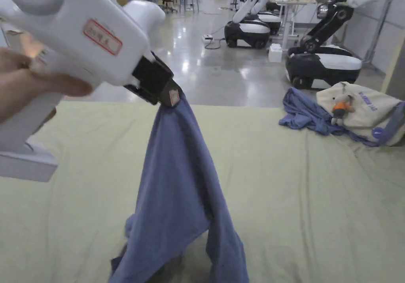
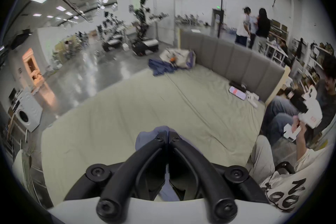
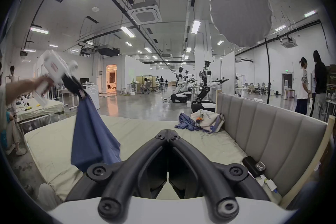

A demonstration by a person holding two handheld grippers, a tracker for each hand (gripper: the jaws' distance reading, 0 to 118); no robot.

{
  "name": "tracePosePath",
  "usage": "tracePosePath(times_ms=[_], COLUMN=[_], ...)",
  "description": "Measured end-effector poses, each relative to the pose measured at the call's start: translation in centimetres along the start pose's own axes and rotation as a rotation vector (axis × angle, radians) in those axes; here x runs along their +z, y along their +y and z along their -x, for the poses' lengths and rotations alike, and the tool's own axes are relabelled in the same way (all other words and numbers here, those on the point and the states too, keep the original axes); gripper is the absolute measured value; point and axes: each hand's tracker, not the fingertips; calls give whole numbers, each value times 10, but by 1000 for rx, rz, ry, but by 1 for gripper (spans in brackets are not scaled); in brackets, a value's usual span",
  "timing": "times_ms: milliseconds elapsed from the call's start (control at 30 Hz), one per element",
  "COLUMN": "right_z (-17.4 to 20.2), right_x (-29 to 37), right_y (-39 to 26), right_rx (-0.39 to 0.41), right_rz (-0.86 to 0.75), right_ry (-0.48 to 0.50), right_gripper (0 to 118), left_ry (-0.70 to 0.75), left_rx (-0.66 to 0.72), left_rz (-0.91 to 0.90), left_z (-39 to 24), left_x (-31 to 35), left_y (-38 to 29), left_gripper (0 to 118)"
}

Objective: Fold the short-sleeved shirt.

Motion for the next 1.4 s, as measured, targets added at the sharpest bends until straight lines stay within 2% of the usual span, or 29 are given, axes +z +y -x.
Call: tracePosePath(times_ms=[167,367,533,633,700,733,767,800,833,967,1067,1200,1267,1333,1367,1400], right_z=[-20,-26,-24,-23,-20,-18,-16,-14,-12,-2,5,16,21,26,29,31], right_x=[-5,-25,-38,-40,-38,-37,-35,-32,-28,-15,-6,9,17,24,29,32], right_y=[-16,-35,-48,-47,-43,-39,-35,-31,-26,-10,-2,5,8,10,10,10], right_rx=[-21,-33,-45,-45,-43,-42,-37,-29,-18,17,13,13,3,-4,-4,-1], right_rz=[37,87,125,135,125,116,104,91,77,31,1,-33,-45,-52,-60,-67], right_ry=[-25,-25,-9,0,8,10,19,20,24,46,76,105,120,128,129,129], right_gripper=[2,2,2,2,2,2,2,2,2,2,2,2,2,2,2,2], left_ry=[-27,61,107,118,160,199,232,266,296,527,684,852,911,901,890,841], left_rx=[-51,-32,-59,-38,-7,-14,-20,-11,6,88,158,213,205,202,211,221], left_rz=[228,410,483,456,407,330,241,142,34,-466,-749,-931,-939,-917,-914,-906], left_z=[-23,-26,-40,-37,-34,-34,-36,-38,-42,-78,-113,-160,-183,-201,-208,-212], left_x=[-166,-290,-342,-338,-319,-301,-273,-247,-208,-43,61,147,173,189,199,207], left_y=[-40,-111,-157,-154,-147,-144,-143,-144,-147,-188,-231,-281,-305,-321,-329,-335], left_gripper=[0,1,0,1,4,16,41,80,83,83,83,83,83,81,74,34])
